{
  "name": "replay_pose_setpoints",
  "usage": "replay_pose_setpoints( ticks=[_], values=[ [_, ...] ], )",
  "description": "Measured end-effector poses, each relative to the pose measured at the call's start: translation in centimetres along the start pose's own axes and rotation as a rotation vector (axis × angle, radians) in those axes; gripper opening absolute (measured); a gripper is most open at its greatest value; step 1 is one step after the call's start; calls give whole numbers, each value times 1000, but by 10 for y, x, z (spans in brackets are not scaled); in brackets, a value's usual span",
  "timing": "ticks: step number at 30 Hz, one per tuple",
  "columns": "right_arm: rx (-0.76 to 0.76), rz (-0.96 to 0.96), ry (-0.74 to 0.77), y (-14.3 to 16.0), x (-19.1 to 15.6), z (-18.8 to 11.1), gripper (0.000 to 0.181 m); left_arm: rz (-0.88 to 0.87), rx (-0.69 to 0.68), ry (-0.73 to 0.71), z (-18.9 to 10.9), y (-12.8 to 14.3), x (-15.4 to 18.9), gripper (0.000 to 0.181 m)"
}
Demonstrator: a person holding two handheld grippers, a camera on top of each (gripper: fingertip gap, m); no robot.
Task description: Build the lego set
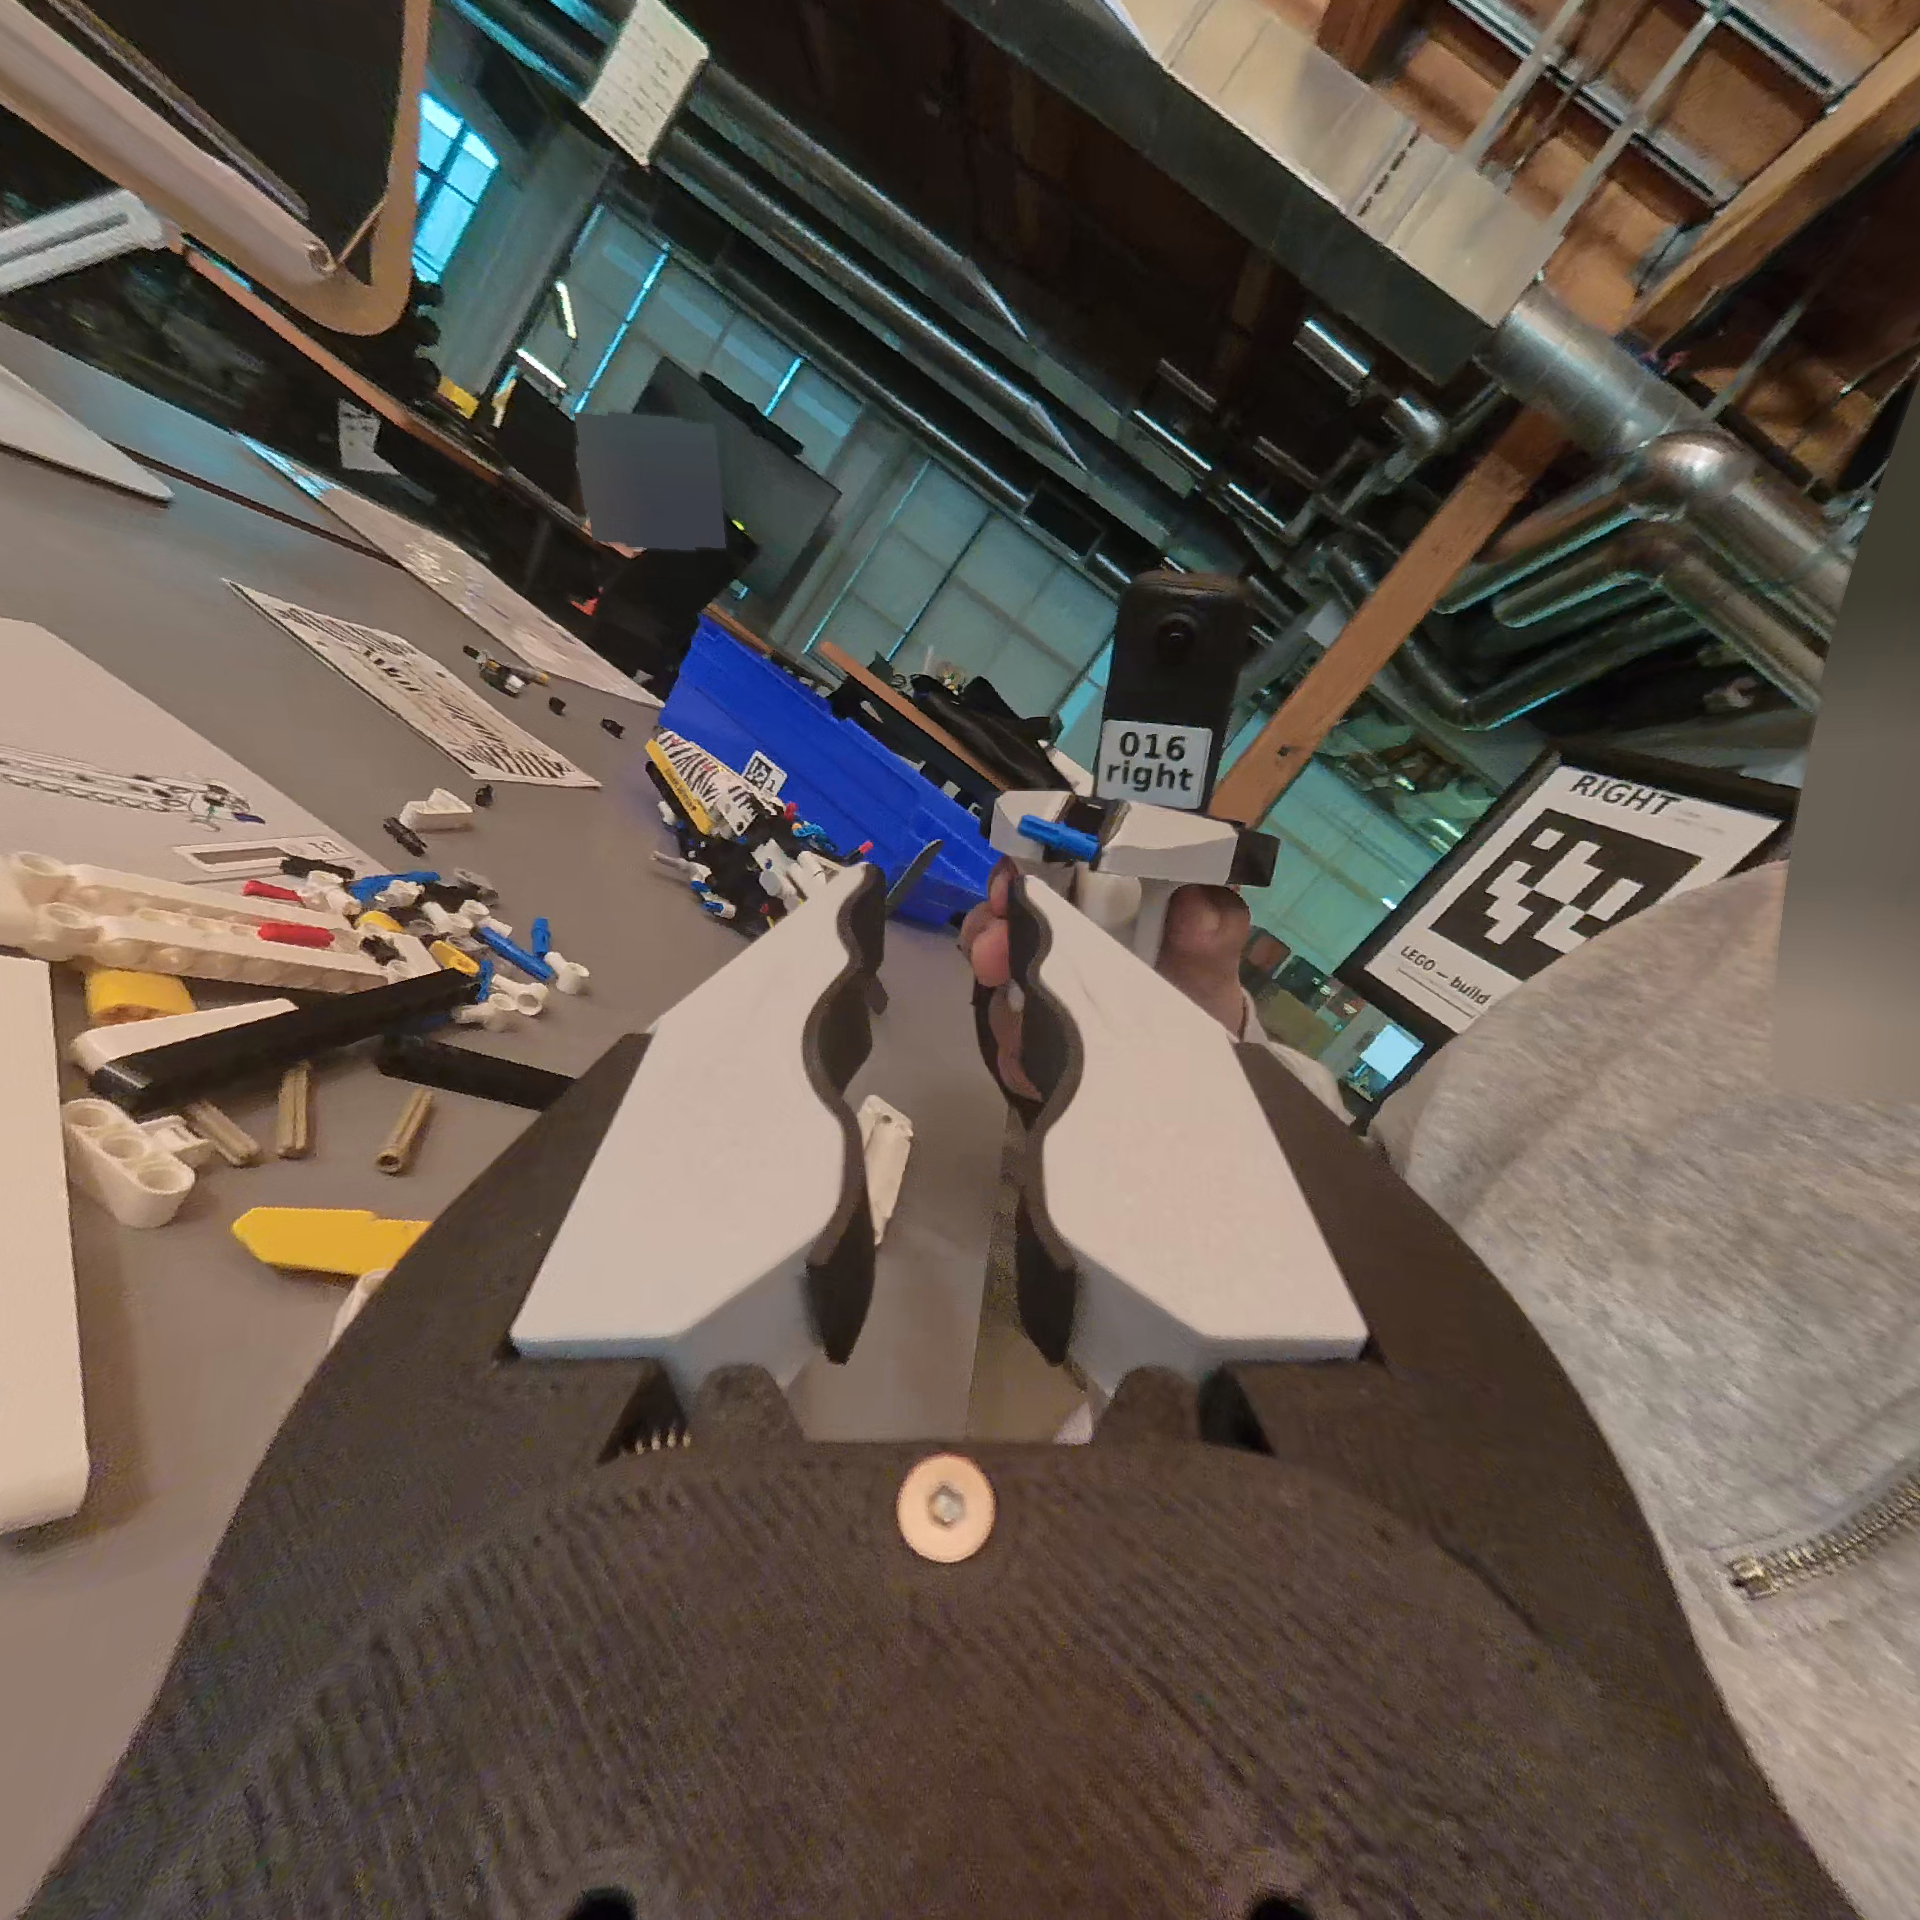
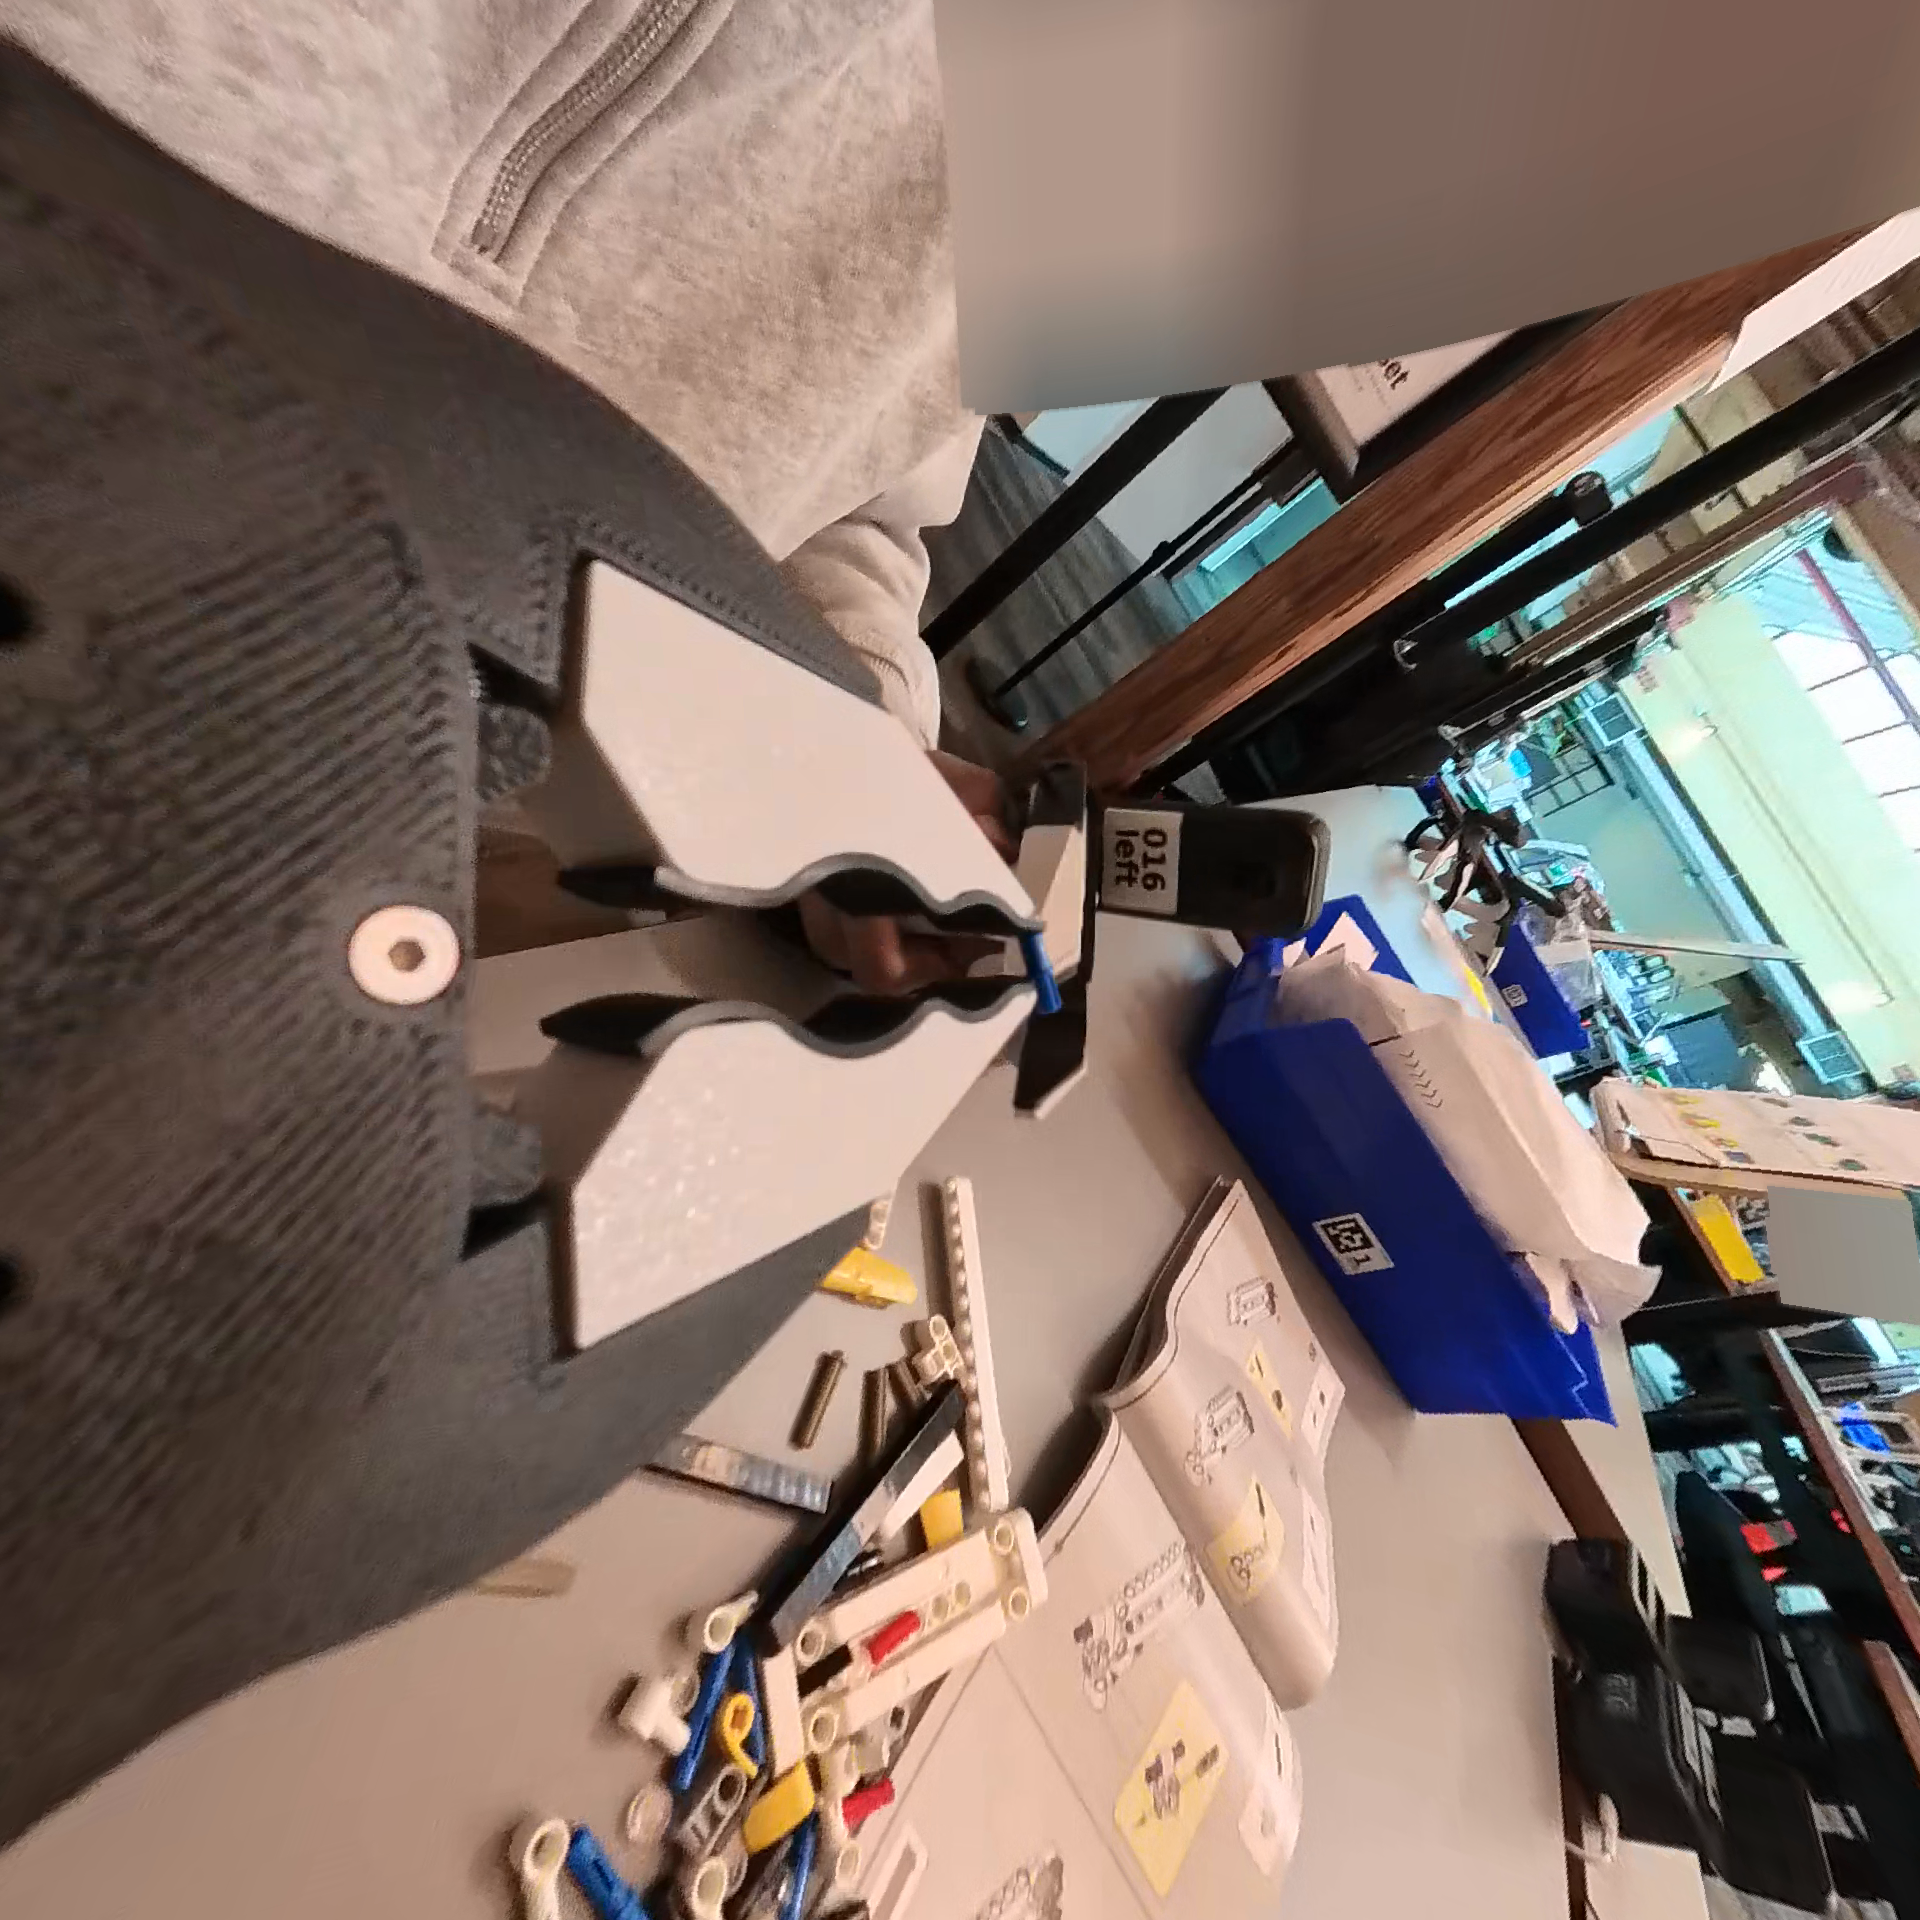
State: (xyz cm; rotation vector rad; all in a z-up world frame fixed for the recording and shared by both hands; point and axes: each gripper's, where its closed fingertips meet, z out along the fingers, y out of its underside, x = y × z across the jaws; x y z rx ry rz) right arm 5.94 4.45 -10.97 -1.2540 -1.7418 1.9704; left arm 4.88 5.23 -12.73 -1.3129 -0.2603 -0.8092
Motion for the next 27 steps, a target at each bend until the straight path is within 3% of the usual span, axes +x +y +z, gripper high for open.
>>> replay_pose_setpoints(
  ticks=[12,27],
  values=[
    [-16,-47,27,7,10,1,6,-93,16,22,-2,-3,-5,22],
    [-257,-748,349,25,29,-2,6,-194,-94,42,4,12,-8,16]
  ],
)
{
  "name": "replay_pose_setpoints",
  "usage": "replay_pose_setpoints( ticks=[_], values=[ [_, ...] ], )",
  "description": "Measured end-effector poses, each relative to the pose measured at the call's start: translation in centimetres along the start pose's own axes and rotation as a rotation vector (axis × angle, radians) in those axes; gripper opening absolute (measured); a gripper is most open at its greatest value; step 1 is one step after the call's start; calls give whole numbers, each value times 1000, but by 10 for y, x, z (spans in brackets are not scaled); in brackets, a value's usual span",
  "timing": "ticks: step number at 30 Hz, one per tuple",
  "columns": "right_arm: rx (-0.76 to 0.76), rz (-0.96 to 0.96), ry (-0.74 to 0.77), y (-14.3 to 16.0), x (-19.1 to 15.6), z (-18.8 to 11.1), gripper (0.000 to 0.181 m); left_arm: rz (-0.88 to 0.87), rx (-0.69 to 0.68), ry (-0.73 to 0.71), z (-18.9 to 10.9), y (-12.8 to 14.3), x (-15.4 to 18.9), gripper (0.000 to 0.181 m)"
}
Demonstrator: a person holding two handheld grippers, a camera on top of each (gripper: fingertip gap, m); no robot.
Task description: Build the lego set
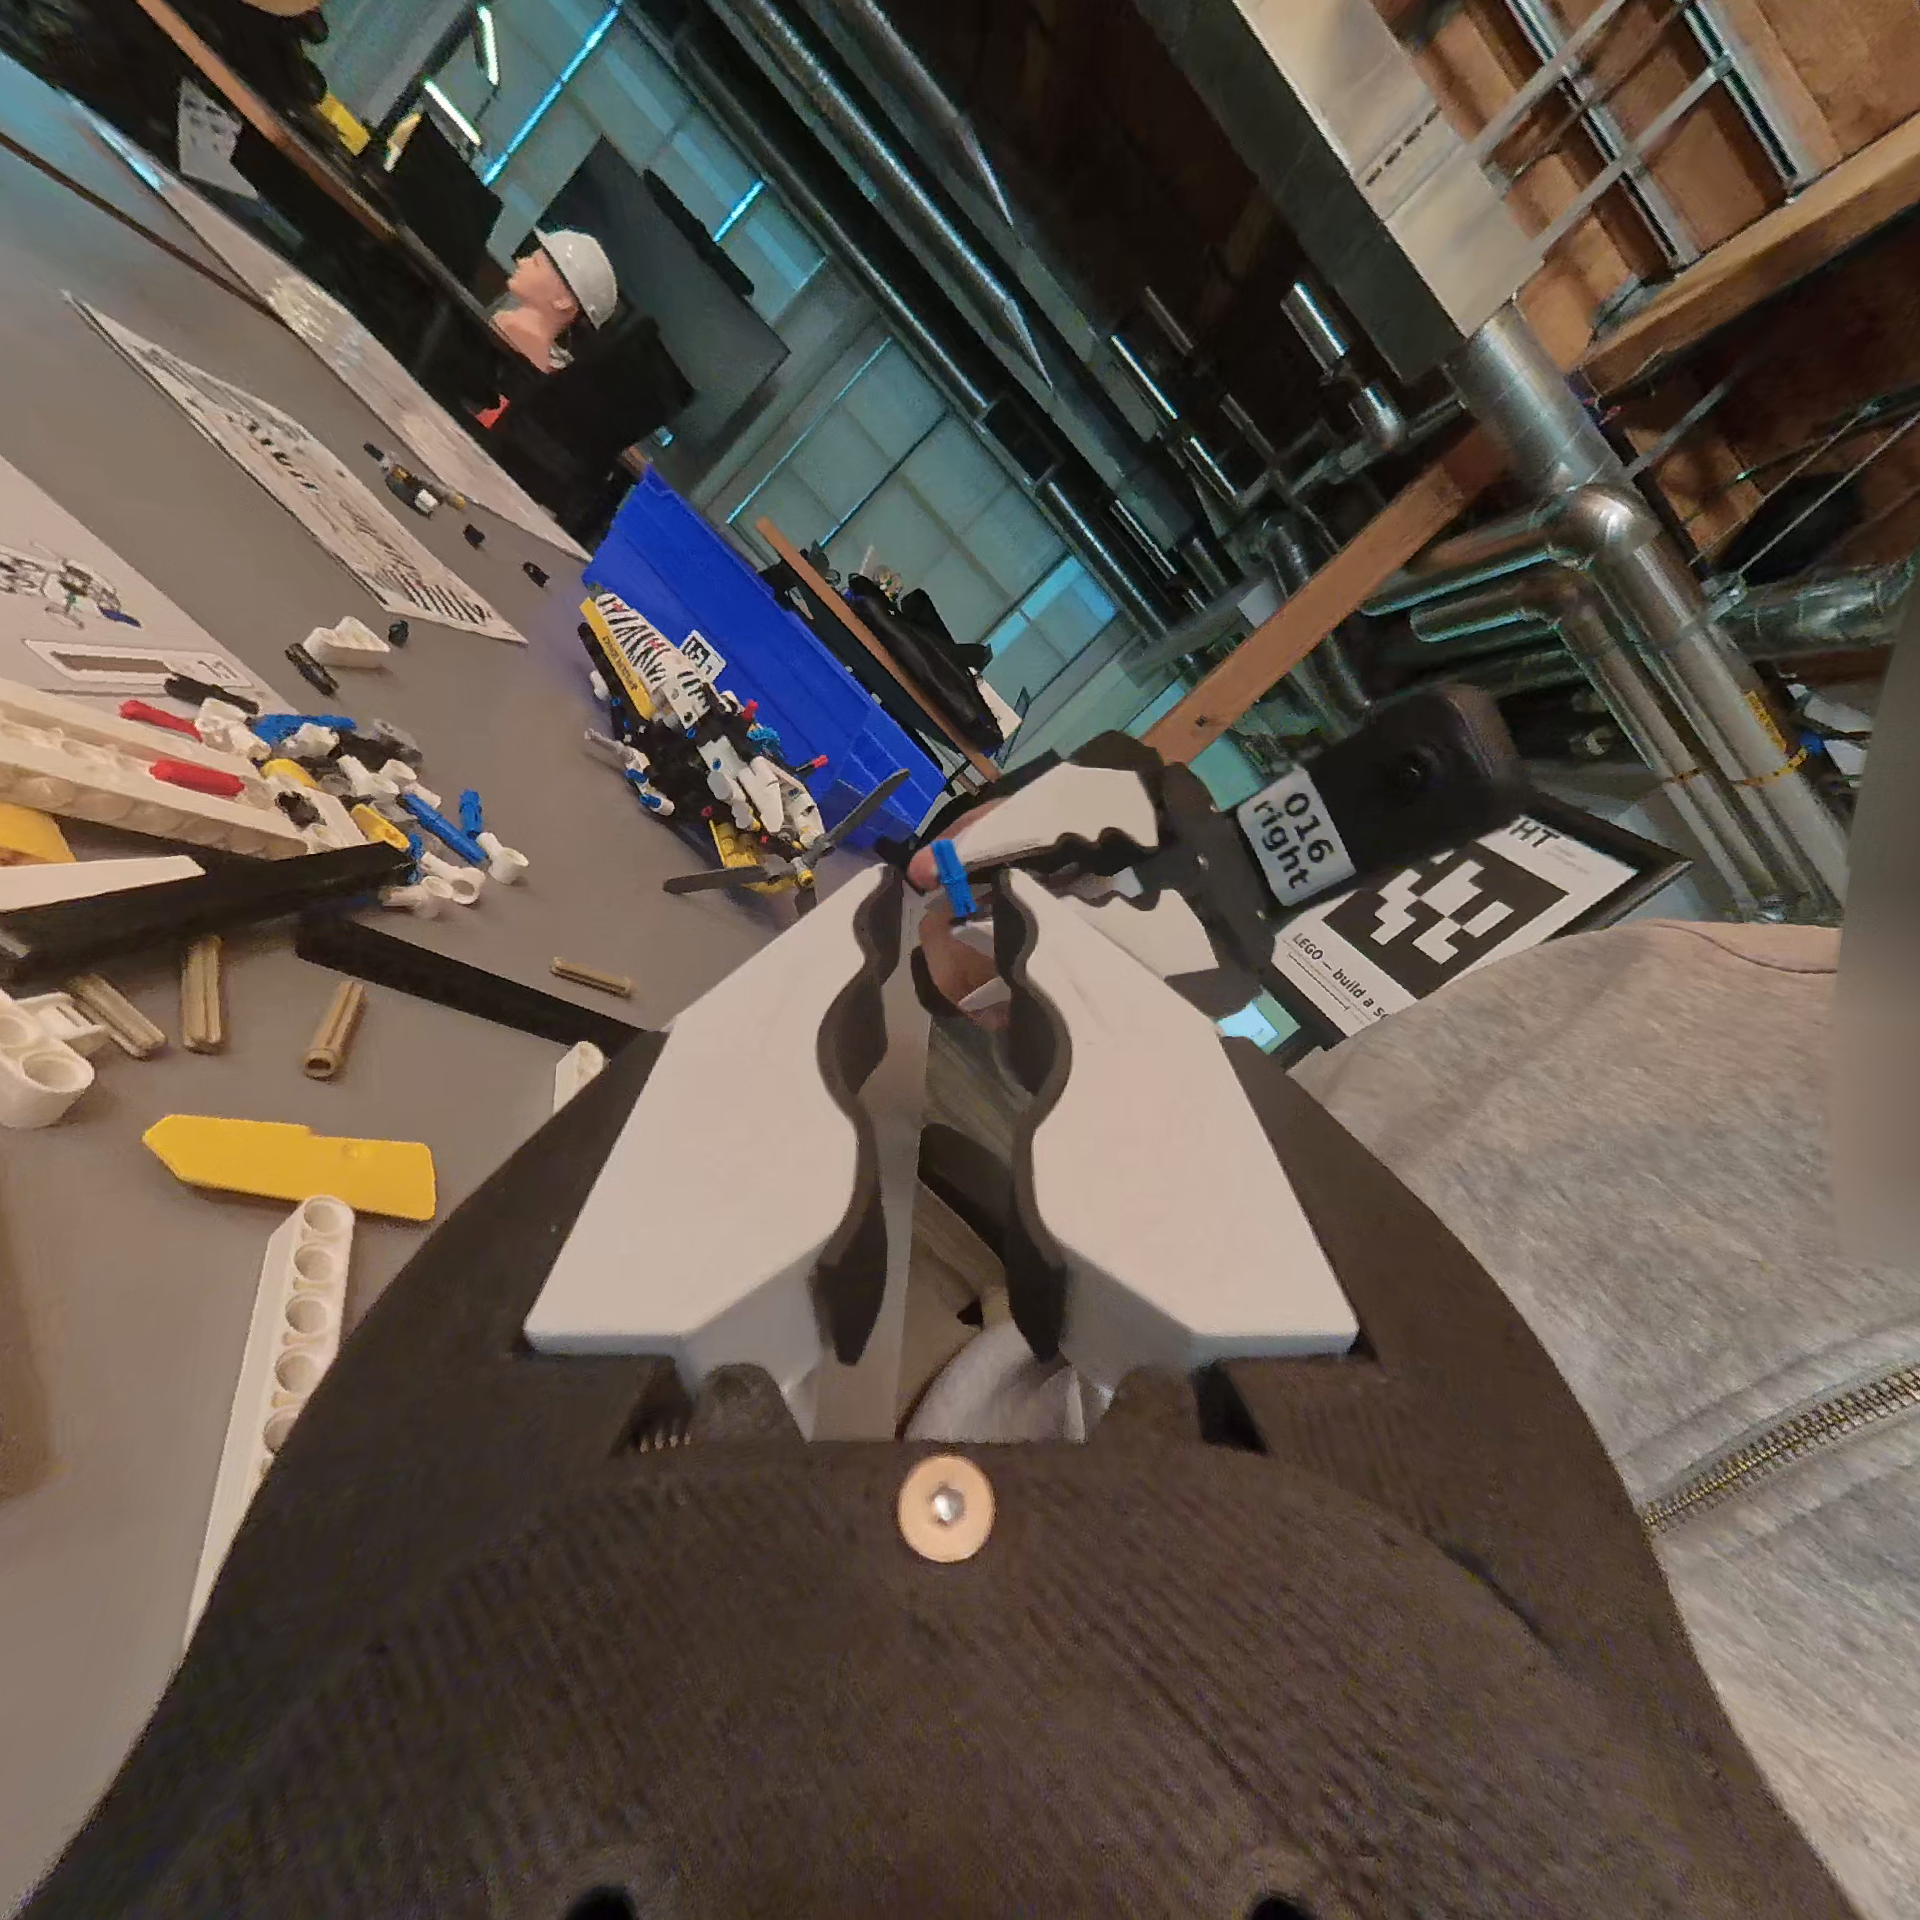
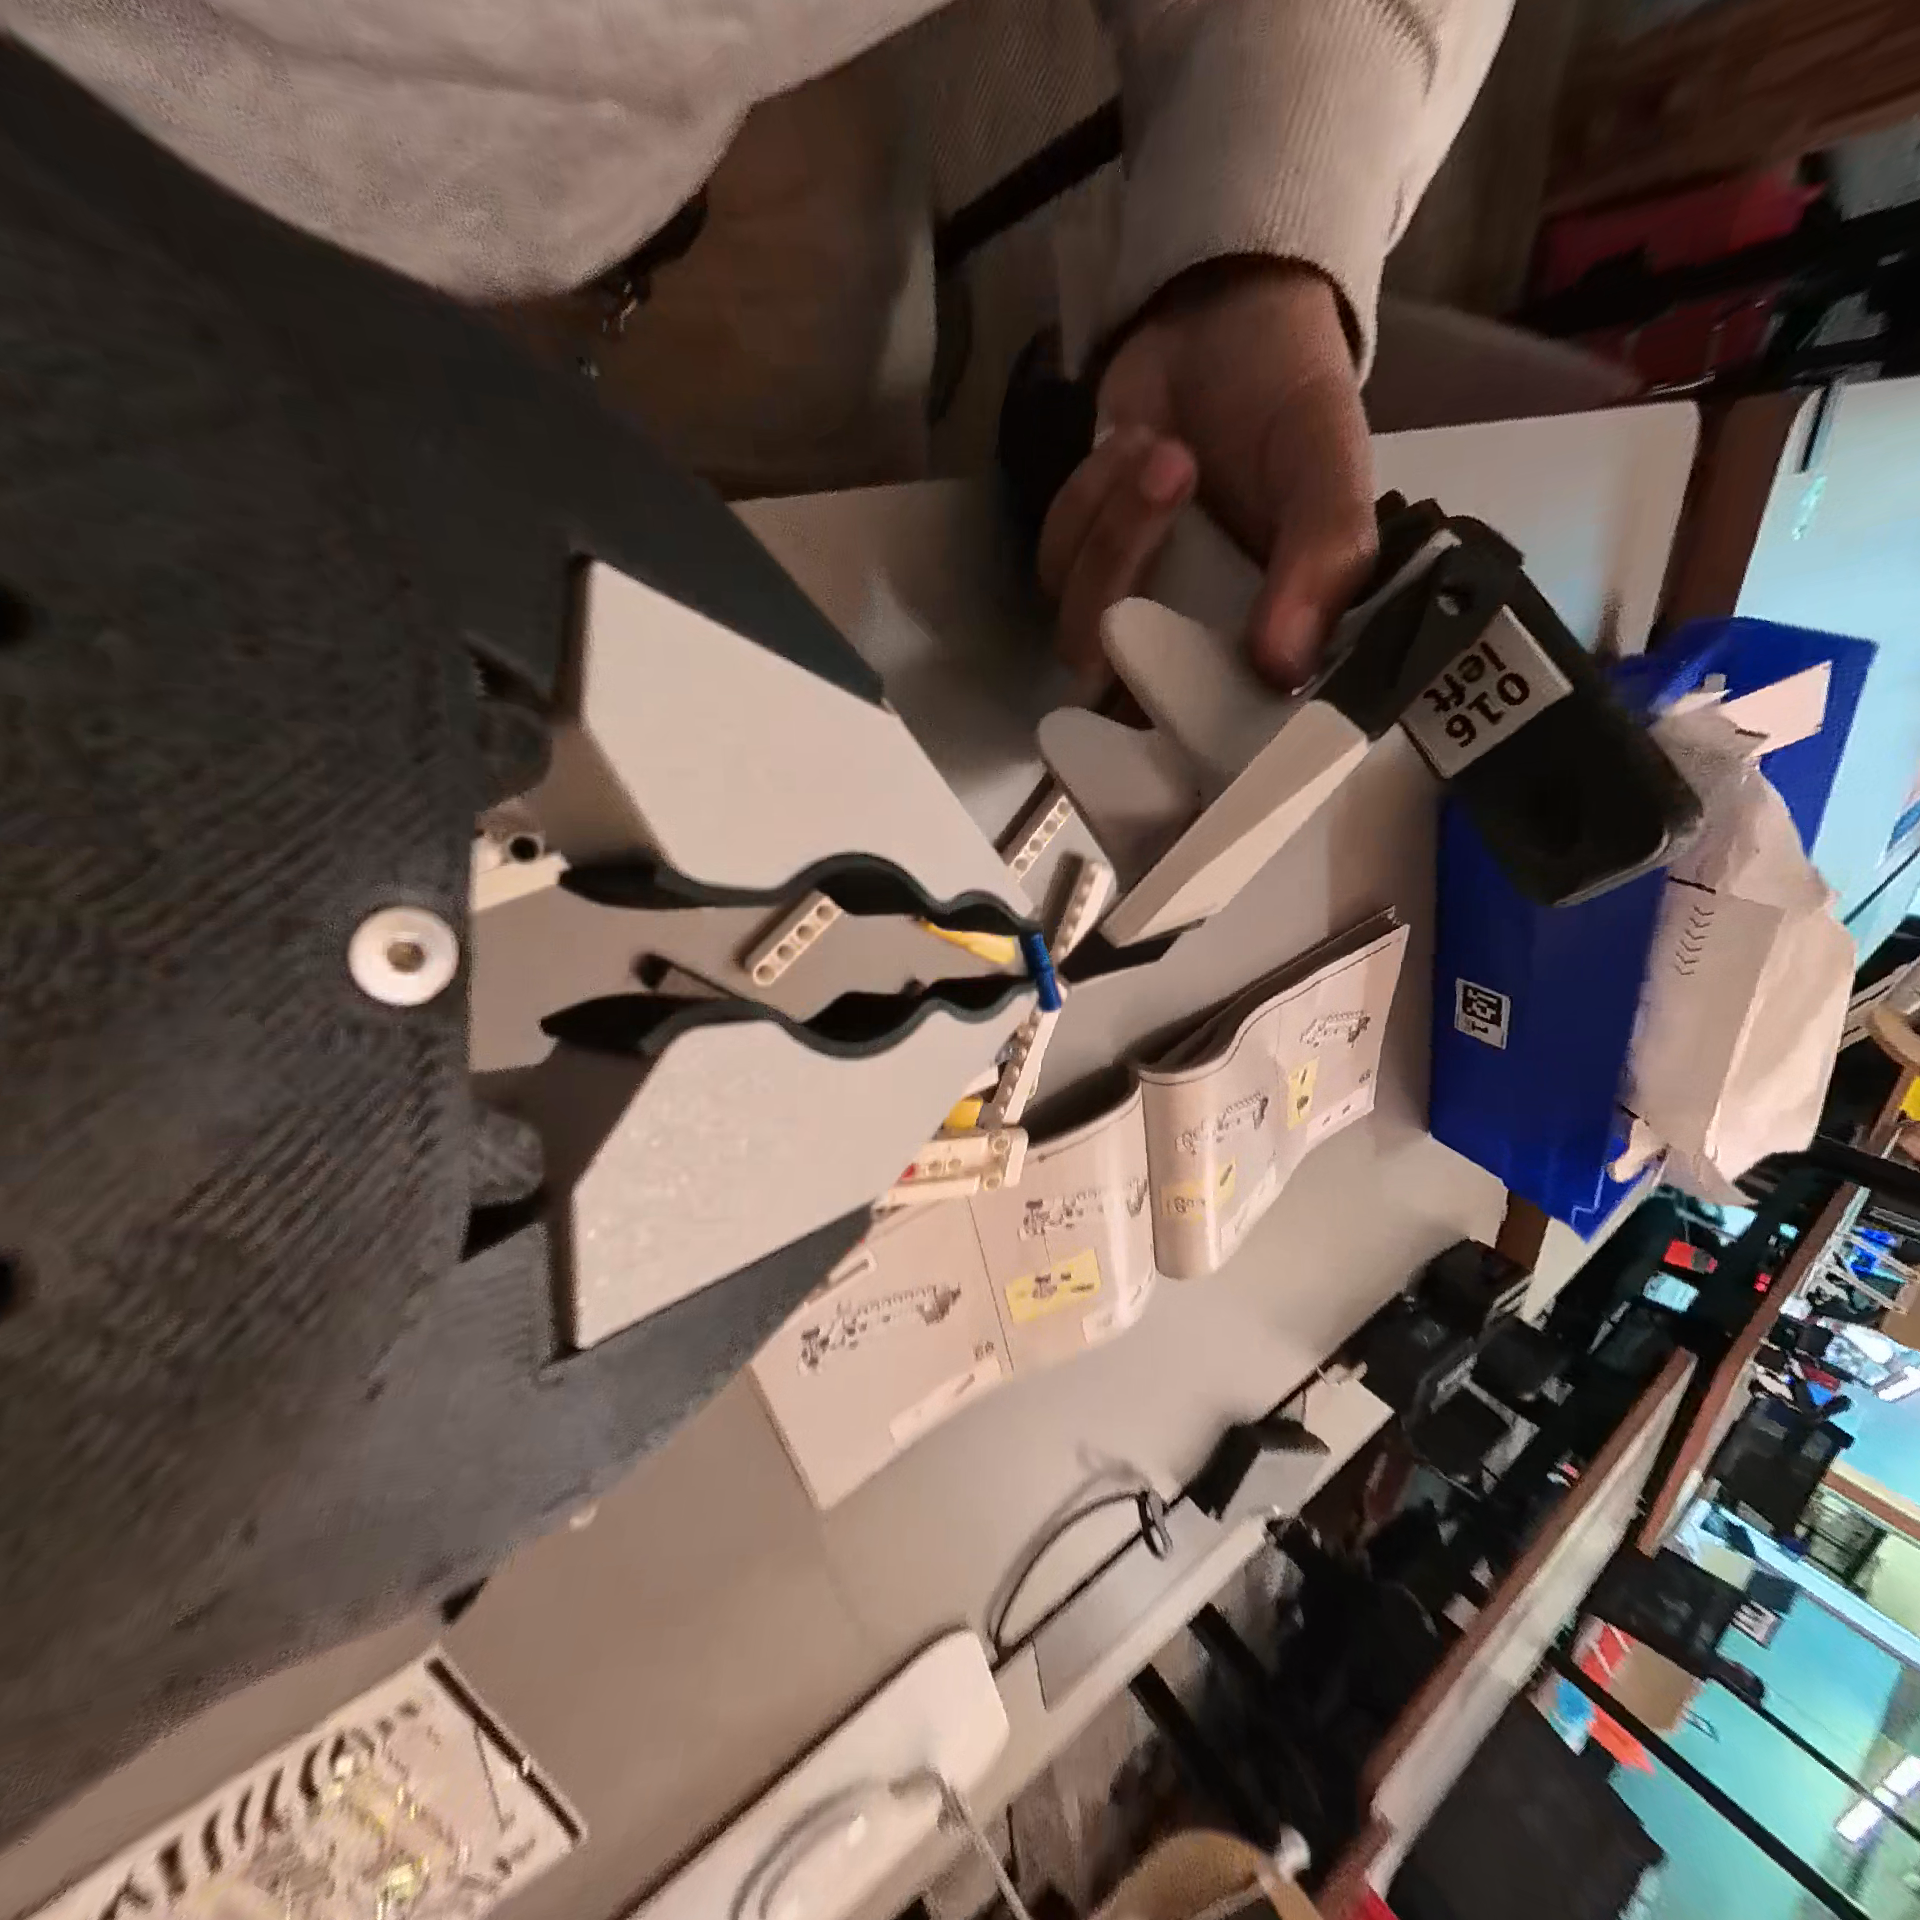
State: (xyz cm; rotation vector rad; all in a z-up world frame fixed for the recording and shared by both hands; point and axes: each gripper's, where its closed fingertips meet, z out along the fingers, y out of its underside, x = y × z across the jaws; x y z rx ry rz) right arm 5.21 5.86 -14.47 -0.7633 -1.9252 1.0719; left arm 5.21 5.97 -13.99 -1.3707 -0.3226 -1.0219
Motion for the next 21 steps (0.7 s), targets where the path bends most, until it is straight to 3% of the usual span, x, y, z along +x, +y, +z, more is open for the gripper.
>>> replay_pose_setpoints(
  ticks=[10,13,21],
  values=[
    [-67,-284,75,3,-5,1,5,17,-30,-7,3,5,0,13],
    [-69,-319,71,4,-8,1,5,13,-29,8,2,5,2,5],
    [-38,-329,24,2,-16,-3,5,7,-51,37,3,8,6,6]
  ],
)
